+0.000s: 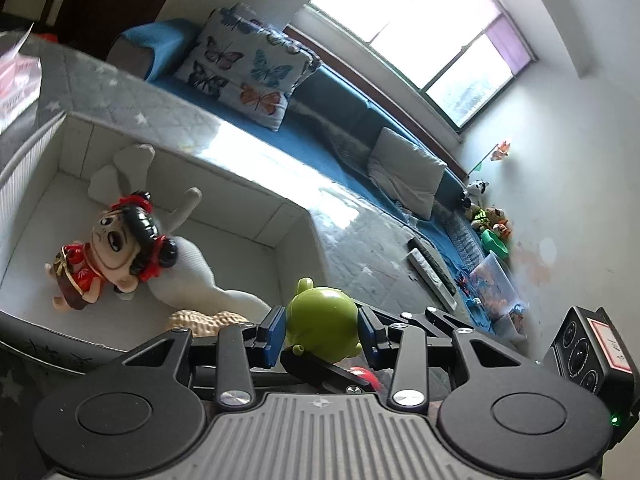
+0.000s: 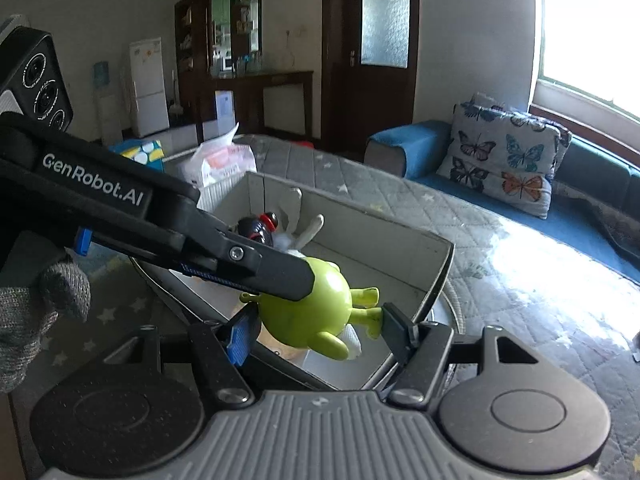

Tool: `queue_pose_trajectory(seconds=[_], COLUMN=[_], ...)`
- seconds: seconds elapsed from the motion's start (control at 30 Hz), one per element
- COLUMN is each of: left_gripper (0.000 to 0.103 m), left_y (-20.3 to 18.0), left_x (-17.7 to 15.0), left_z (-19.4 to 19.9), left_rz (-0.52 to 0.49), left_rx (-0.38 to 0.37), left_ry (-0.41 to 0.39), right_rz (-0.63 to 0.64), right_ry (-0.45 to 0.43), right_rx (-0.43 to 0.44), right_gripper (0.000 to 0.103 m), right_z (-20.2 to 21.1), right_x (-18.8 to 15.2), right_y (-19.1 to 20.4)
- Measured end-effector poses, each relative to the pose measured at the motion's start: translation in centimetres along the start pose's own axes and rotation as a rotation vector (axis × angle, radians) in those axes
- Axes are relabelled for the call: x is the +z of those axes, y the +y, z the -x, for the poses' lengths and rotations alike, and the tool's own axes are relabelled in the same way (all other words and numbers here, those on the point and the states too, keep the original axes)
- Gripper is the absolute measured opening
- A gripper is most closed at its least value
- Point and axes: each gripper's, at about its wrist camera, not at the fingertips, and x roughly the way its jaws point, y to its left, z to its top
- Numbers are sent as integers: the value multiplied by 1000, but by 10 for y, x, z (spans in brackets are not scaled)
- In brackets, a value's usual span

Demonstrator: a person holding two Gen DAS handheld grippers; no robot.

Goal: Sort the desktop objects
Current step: 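Lower the green toy into the shoebox and open both grippers, then move both grippers back to the red round toy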

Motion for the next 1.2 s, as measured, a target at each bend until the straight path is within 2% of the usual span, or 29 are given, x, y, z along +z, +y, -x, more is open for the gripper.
queue_pose_trajectory(seconds=[0.33,0.8,0.87,1.2], left_gripper=[39,39,39,39], left_y=[14,0,-3,-26], left_x=[-6,-20,-23,-44], left_z=[-16,-8,-4,12], left_rz=[30,-2,-8,-70], left_rx=[20,47,47,56], left_ry=[35,28,22,7], right_rz=[-8,-44,-47,-84], right_ry=[24,-30,-38,-38], right_rx=[-6,-23,-29,-66], right_gripper=[67,68,77,78], right_z=[-17,23,32,60], right_x=[-10,-25,-30,-59], right_y=[0,-3,-2,-5])
